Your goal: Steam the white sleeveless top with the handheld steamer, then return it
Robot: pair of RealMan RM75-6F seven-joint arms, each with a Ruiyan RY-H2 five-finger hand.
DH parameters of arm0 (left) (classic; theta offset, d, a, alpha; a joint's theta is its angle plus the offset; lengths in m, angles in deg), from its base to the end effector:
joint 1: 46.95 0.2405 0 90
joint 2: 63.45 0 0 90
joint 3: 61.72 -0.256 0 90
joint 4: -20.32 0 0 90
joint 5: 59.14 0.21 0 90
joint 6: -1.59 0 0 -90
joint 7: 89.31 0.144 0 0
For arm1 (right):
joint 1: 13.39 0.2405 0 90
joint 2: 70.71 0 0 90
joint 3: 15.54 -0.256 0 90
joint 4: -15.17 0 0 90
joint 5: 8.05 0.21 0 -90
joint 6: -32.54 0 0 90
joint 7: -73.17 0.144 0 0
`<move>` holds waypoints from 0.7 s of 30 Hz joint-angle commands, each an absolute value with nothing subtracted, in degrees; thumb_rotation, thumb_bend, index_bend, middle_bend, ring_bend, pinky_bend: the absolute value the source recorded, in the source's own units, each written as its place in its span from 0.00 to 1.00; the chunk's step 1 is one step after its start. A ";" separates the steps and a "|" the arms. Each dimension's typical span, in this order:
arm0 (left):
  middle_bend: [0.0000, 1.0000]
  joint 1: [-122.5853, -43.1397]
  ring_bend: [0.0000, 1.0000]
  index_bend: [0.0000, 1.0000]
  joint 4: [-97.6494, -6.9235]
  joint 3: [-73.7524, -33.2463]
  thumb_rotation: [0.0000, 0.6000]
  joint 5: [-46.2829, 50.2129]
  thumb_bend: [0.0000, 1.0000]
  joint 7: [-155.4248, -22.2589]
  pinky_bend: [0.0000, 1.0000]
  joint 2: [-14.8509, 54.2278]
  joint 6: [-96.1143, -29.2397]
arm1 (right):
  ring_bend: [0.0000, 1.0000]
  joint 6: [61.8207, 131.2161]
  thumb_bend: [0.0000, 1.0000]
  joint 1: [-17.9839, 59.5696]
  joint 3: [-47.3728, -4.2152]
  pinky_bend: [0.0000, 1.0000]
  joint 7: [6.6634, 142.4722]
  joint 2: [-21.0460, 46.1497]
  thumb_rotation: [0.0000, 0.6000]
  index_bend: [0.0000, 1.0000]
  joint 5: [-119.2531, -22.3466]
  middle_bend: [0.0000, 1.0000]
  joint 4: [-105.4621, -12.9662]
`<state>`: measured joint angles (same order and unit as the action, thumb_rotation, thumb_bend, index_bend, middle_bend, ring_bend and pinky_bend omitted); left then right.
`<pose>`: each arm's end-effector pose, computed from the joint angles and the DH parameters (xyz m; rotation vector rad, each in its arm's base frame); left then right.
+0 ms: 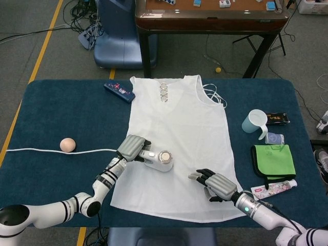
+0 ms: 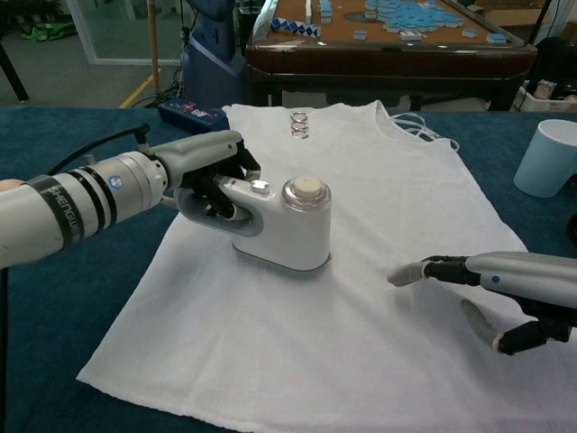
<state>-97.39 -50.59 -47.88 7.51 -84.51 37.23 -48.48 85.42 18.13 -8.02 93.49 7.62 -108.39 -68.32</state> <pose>-0.0938 0.3701 -0.0681 -1.8966 -1.1114 -1.1317 -0.2399 -0.2328 -0.0082 2.2172 -1.3029 0.8727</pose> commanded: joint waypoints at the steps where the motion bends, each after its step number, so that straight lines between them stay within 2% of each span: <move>1: 0.85 -97.78 0.71 0.87 -49.10 -48.16 1.00 8.19 0.32 -84.64 0.71 38.39 -48.54 | 0.02 85.30 0.84 18.25 -7.35 0.02 94.01 8.53 0.98 0.00 -108.18 0.11 -67.24; 14: 0.85 -97.45 0.71 0.87 -45.52 -49.76 1.00 11.22 0.32 -86.11 0.71 39.74 -49.11 | 0.02 87.05 0.84 18.14 -5.58 0.02 93.73 10.06 0.98 0.00 -107.98 0.11 -65.19; 21: 0.85 -97.44 0.71 0.87 -43.85 -48.69 1.00 10.18 0.32 -87.28 0.71 39.55 -48.29 | 0.02 87.23 0.84 18.40 -5.04 0.02 93.20 9.85 0.98 0.00 -107.73 0.11 -65.62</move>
<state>-97.34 -44.12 -48.93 10.40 -87.05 39.46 -48.51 87.25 18.39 -5.05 93.21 9.85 -107.74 -65.61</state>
